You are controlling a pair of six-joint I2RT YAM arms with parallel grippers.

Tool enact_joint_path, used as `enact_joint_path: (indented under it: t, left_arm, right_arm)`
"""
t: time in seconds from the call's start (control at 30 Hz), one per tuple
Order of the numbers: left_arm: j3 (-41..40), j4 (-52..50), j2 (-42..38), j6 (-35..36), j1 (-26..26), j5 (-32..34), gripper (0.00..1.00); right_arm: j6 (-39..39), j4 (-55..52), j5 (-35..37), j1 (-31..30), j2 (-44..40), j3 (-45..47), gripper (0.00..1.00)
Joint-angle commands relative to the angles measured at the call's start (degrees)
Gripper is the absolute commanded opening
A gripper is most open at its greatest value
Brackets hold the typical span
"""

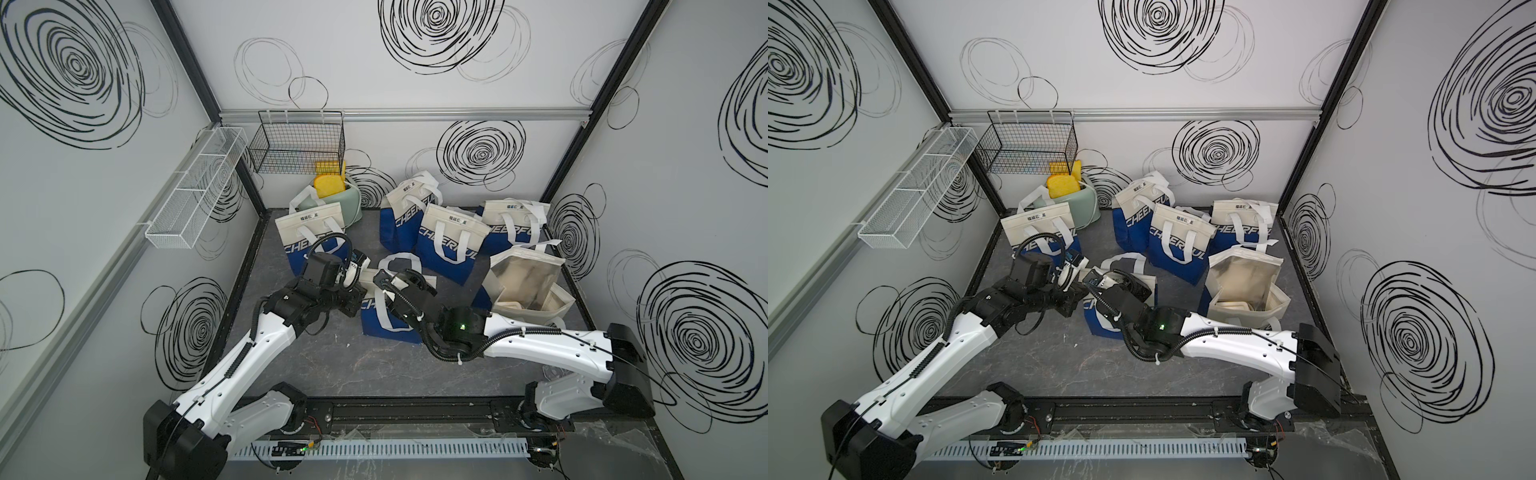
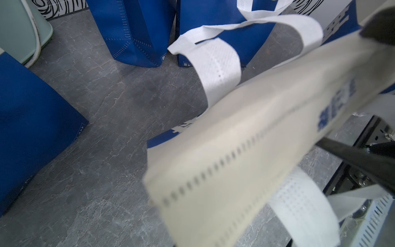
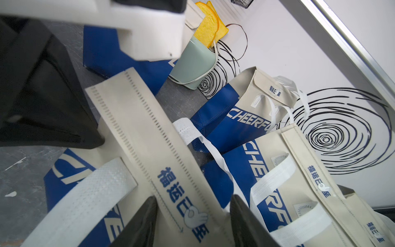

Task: Open the takeout bag
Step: Open the takeout bag at the center of the board.

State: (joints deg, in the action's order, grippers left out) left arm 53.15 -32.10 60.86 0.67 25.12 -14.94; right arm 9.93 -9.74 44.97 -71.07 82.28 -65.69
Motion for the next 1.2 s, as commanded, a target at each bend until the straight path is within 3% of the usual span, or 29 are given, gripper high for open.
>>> enact_joint_path:
  t: [0.0, 0.23, 0.33, 0.7, 0.8, 1.07, 1.13, 1.17]
  left_arm:
    - [1.6, -1.3, 0.4, 1.3, 0.4, -0.8, 0.00]
    - [1.7, -1.3, 0.8, 1.6, 0.4, -1.0, 0.00]
    - [1.8, -1.3, 0.9, 1.8, 0.4, -1.1, 0.00]
    - [2.0, -1.8, 1.0, 2.5, 0.4, -1.4, 0.00]
    - [1.8, -2.1, 0.8, 2.9, 0.4, -1.2, 0.00]
    - [1.3, -2.1, 0.6, 3.4, 0.3, -1.0, 0.00]
    - [1.1, -2.0, 0.7, 3.5, 0.3, -1.0, 0.00]
    - [1.0, -1.9, 0.7, 3.7, 0.2, -0.9, 0.00]
  right_arm:
    - [0.1, 0.0, 1.0, 0.1, 0.6, -1.4, 0.57]
    - [3.7, 4.4, -1.0, -2.1, -1.7, 2.1, 0.69]
    - [3.9, 5.4, 1.3, -2.3, -1.5, 2.5, 0.73]
    - [3.9, 5.2, 10.9, -0.9, 3.6, -2.1, 0.68]
    - [3.6, 5.4, 13.3, 0.0, 4.2, -2.9, 0.60]
    - [1.9, 3.4, 16.1, 2.5, 4.3, -6.6, 0.18]
    - [1.6, 1.9, 15.7, 2.7, 4.2, -8.1, 0.02]
    - [1.2, 0.7, 15.3, 2.7, 4.2, -8.9, 0.00]
